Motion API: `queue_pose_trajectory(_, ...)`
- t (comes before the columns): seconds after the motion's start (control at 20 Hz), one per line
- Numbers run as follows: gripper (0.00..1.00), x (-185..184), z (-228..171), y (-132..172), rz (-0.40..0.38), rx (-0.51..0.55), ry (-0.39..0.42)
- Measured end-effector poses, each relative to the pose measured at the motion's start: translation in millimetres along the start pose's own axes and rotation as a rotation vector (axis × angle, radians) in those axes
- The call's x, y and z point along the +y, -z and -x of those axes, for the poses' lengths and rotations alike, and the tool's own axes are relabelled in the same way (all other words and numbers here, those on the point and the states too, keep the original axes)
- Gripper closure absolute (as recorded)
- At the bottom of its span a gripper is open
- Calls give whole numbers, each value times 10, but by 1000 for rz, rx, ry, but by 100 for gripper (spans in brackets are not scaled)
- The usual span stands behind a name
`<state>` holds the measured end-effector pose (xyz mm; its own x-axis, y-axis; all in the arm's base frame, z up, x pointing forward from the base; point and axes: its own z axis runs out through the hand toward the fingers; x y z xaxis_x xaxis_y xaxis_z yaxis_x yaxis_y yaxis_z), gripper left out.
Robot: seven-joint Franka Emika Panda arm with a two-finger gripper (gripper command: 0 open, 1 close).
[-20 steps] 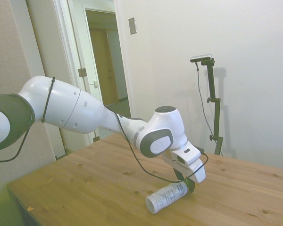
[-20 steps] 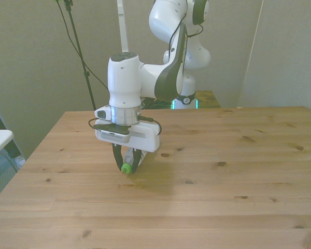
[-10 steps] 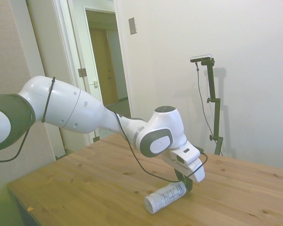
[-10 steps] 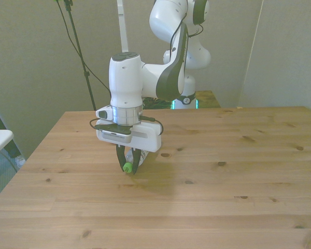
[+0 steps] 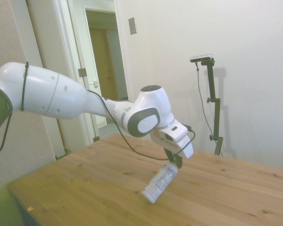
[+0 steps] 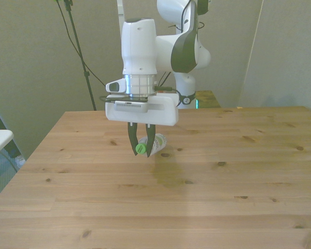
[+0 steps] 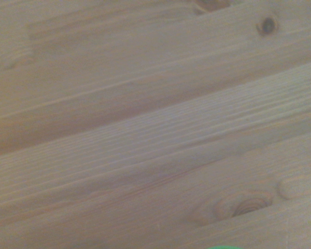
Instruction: Stand the water bottle
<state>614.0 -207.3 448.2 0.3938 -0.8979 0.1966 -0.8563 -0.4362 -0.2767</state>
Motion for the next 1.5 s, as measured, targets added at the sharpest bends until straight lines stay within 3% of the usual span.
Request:
queue_pose_trajectory(0.15,100,-178,163,257,-37,28,9)
queue_pose_trajectory(0.45,100,-652,845,970,-117,180,84)
queue_pose_trajectory(0.6,100,-777,1100,1146,-136,283,111)
queue_pose_trajectory(1.1,100,-1062,1469,916,-235,502,116)
queue_pose_trajectory(1.25,100,-1180,1513,831,-253,522,107)
queue_pose_trajectory(1.5,100,-1444,1416,419,-257,520,100)
